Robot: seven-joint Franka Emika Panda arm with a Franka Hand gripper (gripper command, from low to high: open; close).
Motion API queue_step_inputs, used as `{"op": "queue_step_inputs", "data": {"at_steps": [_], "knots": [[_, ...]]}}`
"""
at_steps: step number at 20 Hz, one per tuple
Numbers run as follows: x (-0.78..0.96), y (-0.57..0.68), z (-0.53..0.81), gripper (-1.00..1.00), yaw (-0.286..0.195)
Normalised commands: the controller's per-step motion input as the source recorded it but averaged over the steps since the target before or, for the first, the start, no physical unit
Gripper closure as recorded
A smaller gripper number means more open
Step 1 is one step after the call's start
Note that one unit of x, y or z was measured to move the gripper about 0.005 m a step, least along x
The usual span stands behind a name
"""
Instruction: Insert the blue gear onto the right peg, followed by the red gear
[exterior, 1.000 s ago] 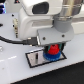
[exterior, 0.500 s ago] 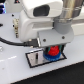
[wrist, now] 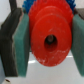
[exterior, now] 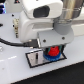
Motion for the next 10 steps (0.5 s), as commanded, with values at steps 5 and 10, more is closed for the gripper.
{"op": "queue_step_inputs", "data": {"at_steps": [5,10], "knots": [[0.06,0.02,0.10,1.00,0.000],[0.08,0.00,0.16,-1.00,0.000]]}}
